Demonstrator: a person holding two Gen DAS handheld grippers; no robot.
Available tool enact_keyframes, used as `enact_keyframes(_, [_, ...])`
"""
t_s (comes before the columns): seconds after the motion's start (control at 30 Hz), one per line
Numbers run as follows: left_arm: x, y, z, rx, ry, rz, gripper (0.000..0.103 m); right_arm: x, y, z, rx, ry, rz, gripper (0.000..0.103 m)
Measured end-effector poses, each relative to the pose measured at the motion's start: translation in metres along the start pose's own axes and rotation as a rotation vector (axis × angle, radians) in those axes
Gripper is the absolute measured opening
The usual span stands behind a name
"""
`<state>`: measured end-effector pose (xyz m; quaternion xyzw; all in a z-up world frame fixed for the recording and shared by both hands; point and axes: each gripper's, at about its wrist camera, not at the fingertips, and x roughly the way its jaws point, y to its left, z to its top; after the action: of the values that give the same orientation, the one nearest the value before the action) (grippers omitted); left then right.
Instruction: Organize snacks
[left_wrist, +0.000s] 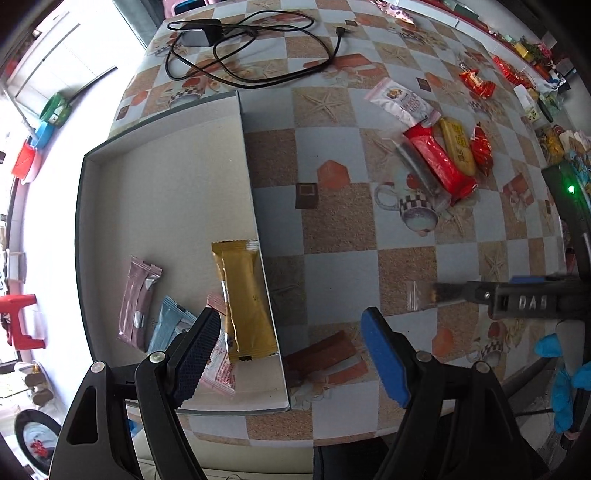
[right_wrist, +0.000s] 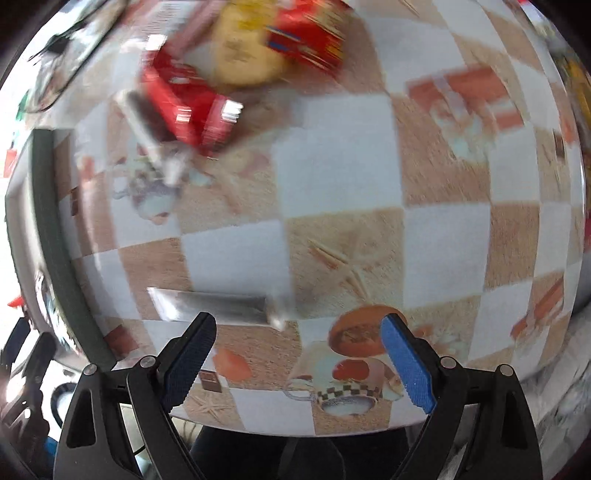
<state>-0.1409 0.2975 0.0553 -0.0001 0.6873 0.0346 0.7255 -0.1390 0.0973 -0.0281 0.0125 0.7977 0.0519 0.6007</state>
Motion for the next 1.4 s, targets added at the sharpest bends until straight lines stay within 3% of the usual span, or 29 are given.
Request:
enact_keyframes(0.1, [0.001,0.001,-0.001,-0.013,0.005,0.012,0.082,-0.005,0.025,-0.006,-0.178,-0.020,-0.039,0.092])
enact_keyframes(0.27, [0.000,0.010,-0.003,-0.059,0.010,0.035,0.082,0.007,0.076,-0.033,-0.542,-0.063,-0.218,0.092])
enact_keyframes(0.43, [0.001,0.015,-0.004,-0.079,0.030,0.038,0.082,0.020,0.099,-0.043,-0.669,-0.068,-0.252,0.092])
enact_keyframes(0.63, [0.001,0.006,0.006,-0.075,0.038,0.023,0.082,0.022,0.083,-0.016,-0.520,-0.064,-0.235,0.092])
enact_keyframes(0.8, [0.012,-0.014,0.027,-0.058,0.061,-0.014,0.082,0.006,0.015,0.011,-0.258,-0.083,-0.192,0.092])
enact_keyframes(0.97, [0.029,-0.036,0.055,-0.064,0.097,-0.067,0.082,-0.002,-0.048,0.015,-0.086,-0.069,-0.167,0.095])
enact_keyframes(1.0, [0.032,-0.040,0.061,-0.069,0.102,-0.078,0.082,-0.001,-0.056,0.011,-0.067,-0.061,-0.169,0.102])
enact_keyframes(1.13, [0.046,-0.054,0.089,-0.109,0.119,-0.120,0.082,0.007,-0.089,-0.006,0.009,-0.036,-0.099,0.103])
enact_keyframes(1.3, [0.068,-0.064,0.118,-0.187,0.146,-0.157,0.082,0.008,-0.085,-0.024,-0.006,-0.054,-0.104,0.103])
enact_keyframes(1.4, [0.080,-0.066,0.130,-0.215,0.156,-0.122,0.082,0.011,-0.077,-0.034,-0.003,-0.054,-0.104,0.103])
